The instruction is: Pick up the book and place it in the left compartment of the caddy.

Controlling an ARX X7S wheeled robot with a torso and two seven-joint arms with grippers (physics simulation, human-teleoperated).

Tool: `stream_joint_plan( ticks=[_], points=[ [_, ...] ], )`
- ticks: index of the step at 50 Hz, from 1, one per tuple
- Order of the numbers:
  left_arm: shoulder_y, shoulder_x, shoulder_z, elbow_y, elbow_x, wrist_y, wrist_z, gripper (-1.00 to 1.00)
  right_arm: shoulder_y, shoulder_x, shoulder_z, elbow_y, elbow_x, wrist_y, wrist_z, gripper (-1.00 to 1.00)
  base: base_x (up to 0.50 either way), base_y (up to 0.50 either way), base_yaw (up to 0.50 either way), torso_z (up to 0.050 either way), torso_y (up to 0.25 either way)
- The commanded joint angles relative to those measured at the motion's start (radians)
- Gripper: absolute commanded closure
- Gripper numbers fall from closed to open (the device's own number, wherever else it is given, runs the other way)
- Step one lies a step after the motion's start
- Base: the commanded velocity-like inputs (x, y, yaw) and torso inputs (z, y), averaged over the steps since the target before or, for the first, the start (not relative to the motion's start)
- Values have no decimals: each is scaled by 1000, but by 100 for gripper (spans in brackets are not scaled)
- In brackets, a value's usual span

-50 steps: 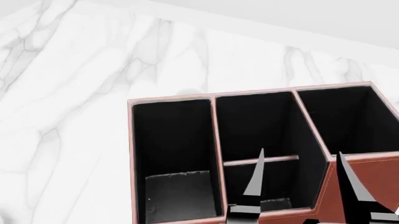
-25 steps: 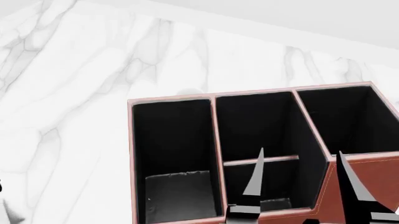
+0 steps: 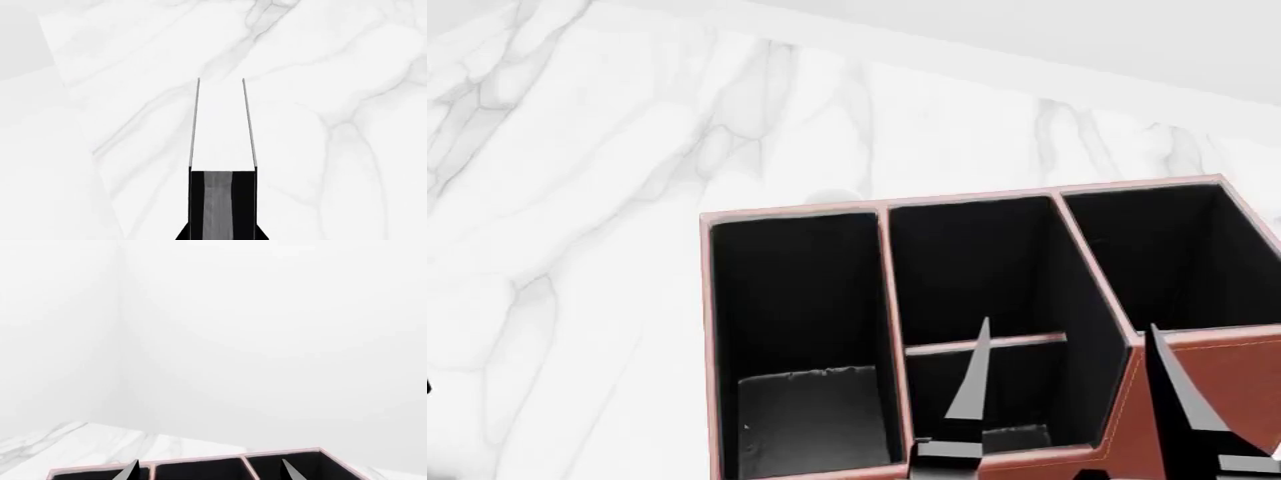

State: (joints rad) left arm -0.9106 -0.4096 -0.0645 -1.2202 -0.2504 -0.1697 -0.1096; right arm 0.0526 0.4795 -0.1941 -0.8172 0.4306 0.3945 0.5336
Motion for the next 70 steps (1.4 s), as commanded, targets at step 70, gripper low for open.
stream_joint_plan(
  ticks=[70],
  points=[
    [-60,25,-21,1704,-469,-1023,-202,100,7,5,25,12,8,-17,1,-100,0,0,0,0,1]
  ],
)
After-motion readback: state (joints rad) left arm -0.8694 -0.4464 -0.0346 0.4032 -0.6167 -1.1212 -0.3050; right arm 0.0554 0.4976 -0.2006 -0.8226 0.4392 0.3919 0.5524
